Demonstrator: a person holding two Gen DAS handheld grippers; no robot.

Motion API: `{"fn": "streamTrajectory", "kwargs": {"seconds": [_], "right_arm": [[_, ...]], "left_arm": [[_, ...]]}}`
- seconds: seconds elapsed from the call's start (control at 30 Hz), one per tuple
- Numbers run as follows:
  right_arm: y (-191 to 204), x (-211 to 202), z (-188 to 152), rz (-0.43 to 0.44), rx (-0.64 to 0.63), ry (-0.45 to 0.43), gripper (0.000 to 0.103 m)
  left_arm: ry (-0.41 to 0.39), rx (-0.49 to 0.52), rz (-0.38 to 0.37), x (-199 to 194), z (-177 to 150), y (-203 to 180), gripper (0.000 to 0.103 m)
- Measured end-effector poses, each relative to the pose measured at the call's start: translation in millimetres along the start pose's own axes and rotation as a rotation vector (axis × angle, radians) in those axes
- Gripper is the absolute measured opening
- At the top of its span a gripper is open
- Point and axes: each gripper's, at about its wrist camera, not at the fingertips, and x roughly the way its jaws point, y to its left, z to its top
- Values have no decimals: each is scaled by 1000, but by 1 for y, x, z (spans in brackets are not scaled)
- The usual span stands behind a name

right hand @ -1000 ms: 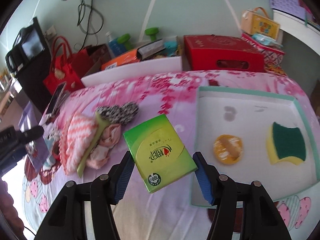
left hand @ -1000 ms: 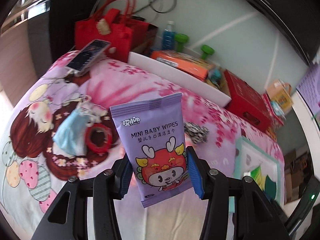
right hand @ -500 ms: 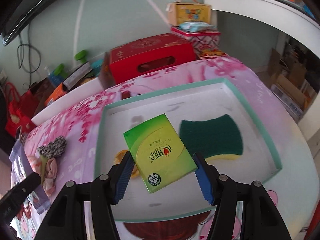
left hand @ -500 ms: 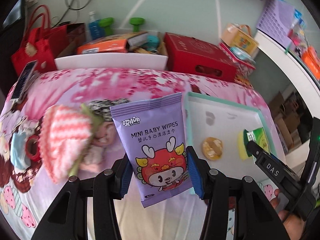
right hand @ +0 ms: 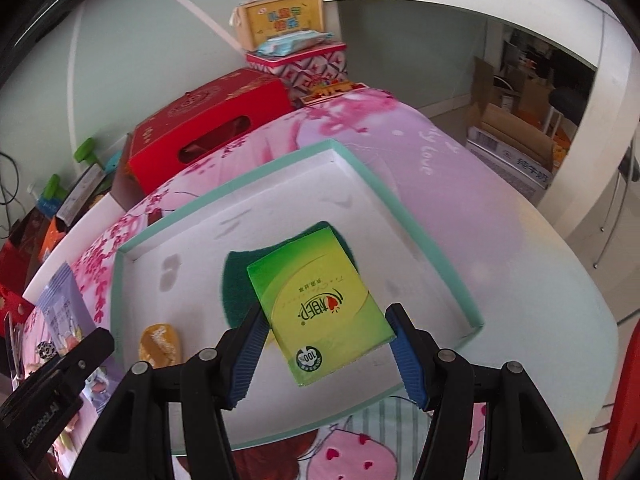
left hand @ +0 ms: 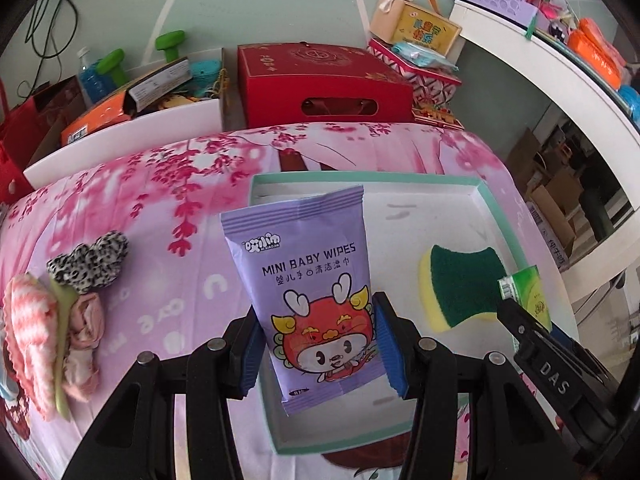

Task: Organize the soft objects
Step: 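Carry the wipes packet and tissue pack into the tray and release both, then move both tools back over the blue mask and pink towel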

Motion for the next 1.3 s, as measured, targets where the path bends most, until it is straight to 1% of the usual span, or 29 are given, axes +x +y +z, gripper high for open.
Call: {"fn": "streamTrajectory", "kwargs": {"seconds": [0.17,0.2,0.27,0.4,0.47,0.5,0.53,0.6,0.63,0.7,0.77,0.8,0.83,0.87,0.93,1.03,1.2,1.3], "right_arm": [[-9,2,2,3,23,5,64],[-9,1,2,4,22,5,64],[-8,2,2,7,20,6,64],[-6,1,2,18,16,1,65],[-5,0,3,29,15,0,67],[-5,0,2,32,13,0,71],[-4,0,2,31,10,2,73],[-3,2,2,27,4,8,75],[-2,2,2,26,2,11,82],[-2,3,2,21,-3,13,88],[-1,4,1,17,-10,14,89],[0,4,1,19,-12,14,93],[1,4,1,20,-15,14,102],[1,5,1,18,-19,14,103],[2,5,0,6,-30,10,103],[3,5,0,-19,-40,6,103],[4,5,1,-11,-34,7,103],[10,2,1,-3,-44,-6,103]], "left_arm": [[5,7,-23,10,7,-9,53],[6,5,-28,11,8,-10,54],[0,4,-18,11,10,-10,67],[-13,9,11,9,11,-7,68],[-18,-5,18,8,11,-3,69],[-20,-12,24,7,11,0,71],[-22,-18,32,7,11,2,76],[-29,-28,55,7,12,7,78],[-31,-32,66,7,12,9,78],[-37,-45,93,7,13,14,80],[-44,-60,125,8,12,20,96],[-51,-63,144,8,12,22,97],[-57,-63,166,9,11,24,98],[-59,-60,187,9,10,26,98],[-52,-58,216,11,9,30,98],[-45,-71,226,12,7,37,99],[-35,-87,233,6,5,48,99],[-44,-100,250,-8,5,60,99]]}}
